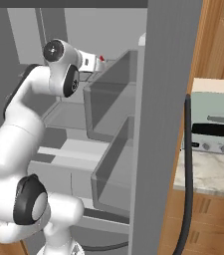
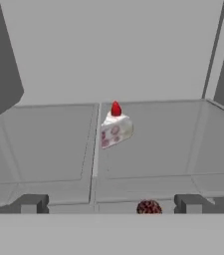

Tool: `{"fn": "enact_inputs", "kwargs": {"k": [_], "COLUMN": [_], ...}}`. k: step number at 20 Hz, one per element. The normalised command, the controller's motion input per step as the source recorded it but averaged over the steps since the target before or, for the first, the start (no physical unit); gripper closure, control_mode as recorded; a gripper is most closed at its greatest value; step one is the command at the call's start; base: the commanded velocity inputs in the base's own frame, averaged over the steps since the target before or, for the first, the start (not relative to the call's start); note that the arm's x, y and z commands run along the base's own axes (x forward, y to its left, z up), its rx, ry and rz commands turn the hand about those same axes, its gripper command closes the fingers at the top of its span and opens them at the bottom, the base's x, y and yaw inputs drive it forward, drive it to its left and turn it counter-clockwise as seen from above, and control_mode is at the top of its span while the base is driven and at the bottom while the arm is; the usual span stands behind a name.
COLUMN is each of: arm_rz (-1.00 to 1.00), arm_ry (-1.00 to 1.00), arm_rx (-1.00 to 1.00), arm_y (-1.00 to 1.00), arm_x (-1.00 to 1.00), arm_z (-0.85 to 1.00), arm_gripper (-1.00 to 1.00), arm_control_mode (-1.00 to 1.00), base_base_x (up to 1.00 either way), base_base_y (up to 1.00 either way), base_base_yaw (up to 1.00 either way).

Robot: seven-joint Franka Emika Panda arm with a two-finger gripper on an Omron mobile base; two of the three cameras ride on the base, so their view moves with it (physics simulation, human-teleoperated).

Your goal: Take the cakes from the fridge and place them on the empty tray on the dining counter.

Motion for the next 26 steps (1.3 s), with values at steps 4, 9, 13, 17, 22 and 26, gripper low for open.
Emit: {"fn": "enact_inputs", "kwargs": {"k": [4,9,13,17,22,26], "arm_rz": [-0.03,0.00,0.00,0.00,0.00,0.00], "arm_ry": [0.11,0.07,0.00,0.00,0.00,0.00], "arm_rx": [0.00,0.00,0.00,0.00,0.00,0.00], "arm_y": [0.00,0.00,0.00,-0.05,-0.10,-0.14], "arm_x": [0.56,0.60,0.61,0.56,0.52,0.44], "arm_z": [0.00,0.00,-0.06,-0.12,-0.17,-0.14], "arm_gripper": [-1.00,-1.00,-1.00,-1.00,-1.00,-1.00], "arm_control_mode": [-1.00,-1.00,-1.00,-1.00,-1.00,-1.00], "base_base_x": [0.00,0.00,0.00,0.00,0.00,0.00], "base_base_y": [0.00,0.00,0.00,0.00,0.00,0.00], "base_base_yaw": [0.00,0.00,0.00,0.00,0.00,0.00]}}
